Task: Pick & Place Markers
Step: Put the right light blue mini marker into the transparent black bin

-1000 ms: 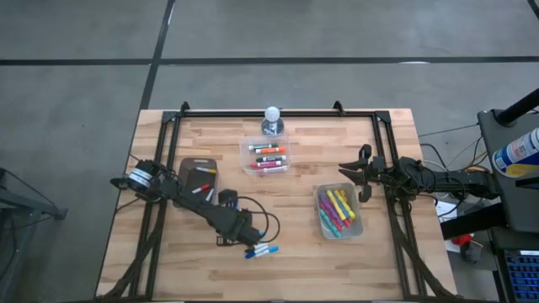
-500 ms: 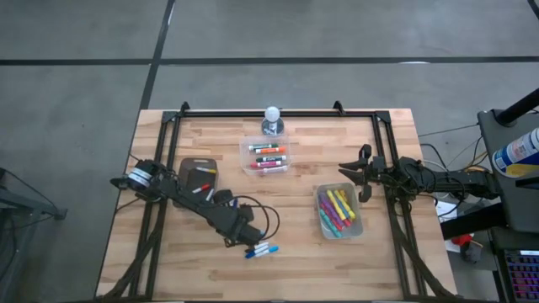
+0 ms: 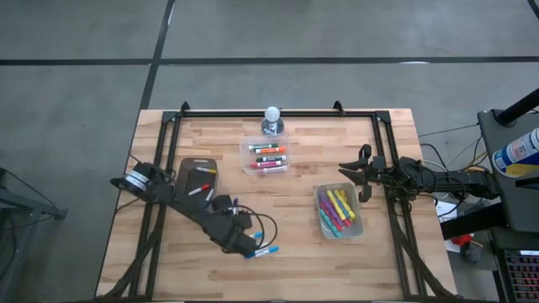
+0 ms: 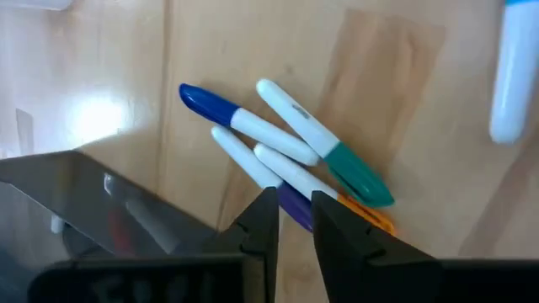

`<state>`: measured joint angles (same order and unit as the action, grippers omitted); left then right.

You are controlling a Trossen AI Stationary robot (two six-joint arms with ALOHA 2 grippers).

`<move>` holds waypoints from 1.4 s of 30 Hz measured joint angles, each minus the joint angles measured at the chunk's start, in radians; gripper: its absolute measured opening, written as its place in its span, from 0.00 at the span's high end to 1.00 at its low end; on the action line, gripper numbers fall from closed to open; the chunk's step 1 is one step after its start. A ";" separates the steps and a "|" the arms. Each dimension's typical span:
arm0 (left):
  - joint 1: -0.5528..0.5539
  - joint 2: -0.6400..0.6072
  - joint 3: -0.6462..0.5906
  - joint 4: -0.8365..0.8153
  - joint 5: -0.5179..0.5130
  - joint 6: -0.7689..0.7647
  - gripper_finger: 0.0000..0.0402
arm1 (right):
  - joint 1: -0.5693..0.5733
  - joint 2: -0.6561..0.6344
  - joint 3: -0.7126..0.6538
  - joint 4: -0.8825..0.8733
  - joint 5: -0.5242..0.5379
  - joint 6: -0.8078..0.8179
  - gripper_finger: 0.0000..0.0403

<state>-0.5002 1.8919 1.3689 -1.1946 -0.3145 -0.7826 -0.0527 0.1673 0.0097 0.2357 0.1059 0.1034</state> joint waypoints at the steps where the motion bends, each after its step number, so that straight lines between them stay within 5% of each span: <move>1: -0.008 0.000 0.000 -0.001 0.000 0.013 0.83 | 0.000 0.000 0.000 0.000 0.000 -0.001 0.83; 10: -0.133 -0.002 -0.001 0.034 0.003 0.073 0.83 | 0.000 0.000 0.000 0.000 0.000 0.000 0.83; 21: -0.184 -0.059 -0.002 0.385 0.117 0.248 0.83 | 0.000 0.000 0.000 0.000 0.000 -0.001 0.83; 25: -0.171 -0.062 -0.002 0.428 0.012 0.339 0.83 | 0.000 0.000 0.000 0.000 0.000 0.000 0.83; 30: -0.166 -0.058 -0.002 0.496 -0.095 0.243 0.83 | 0.000 0.000 0.000 0.000 0.000 0.000 0.83; 42: -0.108 -0.050 -0.032 0.734 0.088 0.284 0.83 | 0.000 0.000 0.000 0.000 0.000 -0.001 0.83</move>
<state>-0.6078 1.8420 1.3368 -0.4609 -0.2262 -0.4989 -0.0528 0.1673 0.0097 0.2356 0.1055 0.1024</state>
